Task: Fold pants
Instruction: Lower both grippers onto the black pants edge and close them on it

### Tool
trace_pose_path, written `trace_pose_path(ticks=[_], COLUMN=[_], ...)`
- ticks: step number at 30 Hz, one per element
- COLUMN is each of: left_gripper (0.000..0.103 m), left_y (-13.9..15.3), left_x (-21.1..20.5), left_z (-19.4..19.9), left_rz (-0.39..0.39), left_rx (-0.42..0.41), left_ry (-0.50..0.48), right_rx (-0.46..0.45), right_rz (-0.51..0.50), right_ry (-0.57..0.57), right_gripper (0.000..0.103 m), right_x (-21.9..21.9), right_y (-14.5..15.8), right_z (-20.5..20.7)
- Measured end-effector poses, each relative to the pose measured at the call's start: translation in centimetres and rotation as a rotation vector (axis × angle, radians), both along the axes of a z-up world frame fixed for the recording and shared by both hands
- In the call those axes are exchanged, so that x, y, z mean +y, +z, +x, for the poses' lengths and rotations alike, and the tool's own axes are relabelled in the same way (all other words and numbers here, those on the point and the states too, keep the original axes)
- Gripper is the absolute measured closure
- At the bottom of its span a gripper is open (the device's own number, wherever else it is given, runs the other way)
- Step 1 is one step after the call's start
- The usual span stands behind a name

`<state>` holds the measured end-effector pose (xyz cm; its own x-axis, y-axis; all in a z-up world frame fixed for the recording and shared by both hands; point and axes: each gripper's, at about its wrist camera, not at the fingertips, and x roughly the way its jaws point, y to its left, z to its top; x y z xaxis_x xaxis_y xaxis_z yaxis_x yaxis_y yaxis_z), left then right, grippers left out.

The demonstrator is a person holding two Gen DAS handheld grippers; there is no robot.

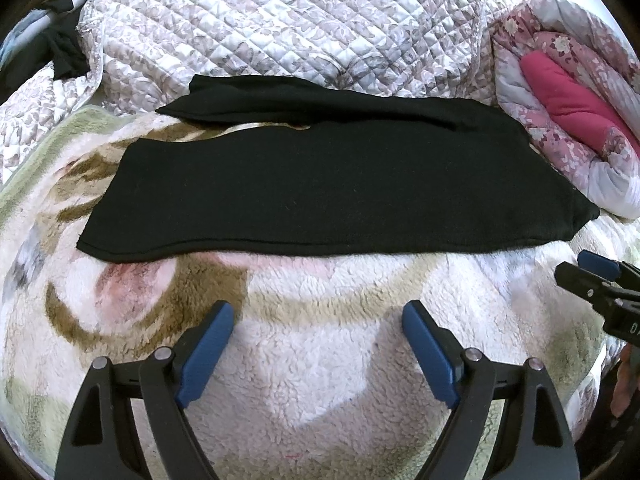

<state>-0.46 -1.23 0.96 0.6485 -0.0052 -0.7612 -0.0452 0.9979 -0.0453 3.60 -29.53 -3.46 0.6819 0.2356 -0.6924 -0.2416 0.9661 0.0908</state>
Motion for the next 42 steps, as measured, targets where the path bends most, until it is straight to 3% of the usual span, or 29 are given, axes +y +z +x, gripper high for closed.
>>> trace_pose_path(ticks=[10, 18, 22, 30, 34, 37, 42], left_gripper=[0.015, 0.015, 0.017, 0.017, 0.018, 0.026, 0.035], left_y=[0.4, 0.1, -0.6, -0.8, -1.2, -1.7, -1.9], left_x=[1.4, 4.5, 7.2, 9.9, 11.8, 12.9, 13.8], left_z=[0.4, 0.9, 1.4, 2.8, 3.6, 4.4, 5.6], left_rz=[-0.012, -0.068, -0.194, -0.318, -0.403, -0.393, -0.385], left_rx=[-0.023, -0.013, 0.011, -0.019, -0.041, -0.046, -0.061], left_ry=[0.046, 0.145, 0.211, 0.264, 0.309, 0.361, 0.403], right_rx=[0.019, 0.029, 0.034, 0.016, 0.01, 0.014, 0.004], right_rz=[0.097, 0.191, 0.227, 0.346, 0.394, 0.418, 0.427], right_ry=[-0.091, -0.109, -0.125, -0.164, -0.213, -0.252, -0.283], right_gripper=[0.022, 0.022, 0.022, 0.022, 0.034, 0.049, 0.061], right_x=[-3.4, -5.2, -5.5, -7.1, -8.5, -9.3, -10.6], right_y=[0.2, 0.4, 0.5, 1.0, 1.1, 1.2, 1.4], right_z=[1.1, 3.3, 4.4, 6.6, 7.5, 7.9, 8.7])
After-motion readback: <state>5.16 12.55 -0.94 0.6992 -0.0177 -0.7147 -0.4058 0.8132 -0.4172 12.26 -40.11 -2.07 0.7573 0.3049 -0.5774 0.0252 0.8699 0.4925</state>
